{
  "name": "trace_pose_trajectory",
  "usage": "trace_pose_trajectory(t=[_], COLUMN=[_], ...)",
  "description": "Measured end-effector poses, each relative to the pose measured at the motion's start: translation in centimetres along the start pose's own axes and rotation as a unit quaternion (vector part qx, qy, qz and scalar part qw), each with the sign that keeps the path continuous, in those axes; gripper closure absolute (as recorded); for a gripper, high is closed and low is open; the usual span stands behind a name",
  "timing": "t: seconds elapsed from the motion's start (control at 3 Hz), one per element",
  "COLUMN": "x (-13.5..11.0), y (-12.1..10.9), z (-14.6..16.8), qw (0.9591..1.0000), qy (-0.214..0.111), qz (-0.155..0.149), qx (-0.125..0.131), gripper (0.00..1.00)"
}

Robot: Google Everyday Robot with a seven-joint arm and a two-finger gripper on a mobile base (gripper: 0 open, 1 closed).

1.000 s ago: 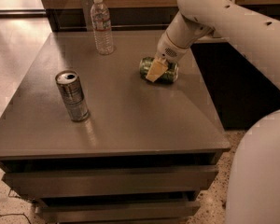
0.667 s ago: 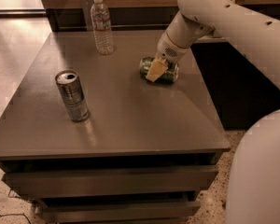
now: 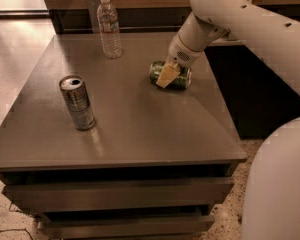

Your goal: Knock green can over

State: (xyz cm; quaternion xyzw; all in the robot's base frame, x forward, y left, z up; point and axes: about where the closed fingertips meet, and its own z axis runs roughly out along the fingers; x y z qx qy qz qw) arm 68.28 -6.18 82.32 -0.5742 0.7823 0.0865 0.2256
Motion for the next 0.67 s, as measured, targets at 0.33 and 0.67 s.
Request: trace_pose_trajectory(t=[0.33, 0.67], x=[-0.03, -0.03], y=[0.03, 0.07], z=[0.07, 0.15], qw=[1.0000, 1.0000], qy=[0.000, 0.001], qz=[0.000, 0.000], qx=[-0.001, -0.002], gripper=[0.01, 0.00])
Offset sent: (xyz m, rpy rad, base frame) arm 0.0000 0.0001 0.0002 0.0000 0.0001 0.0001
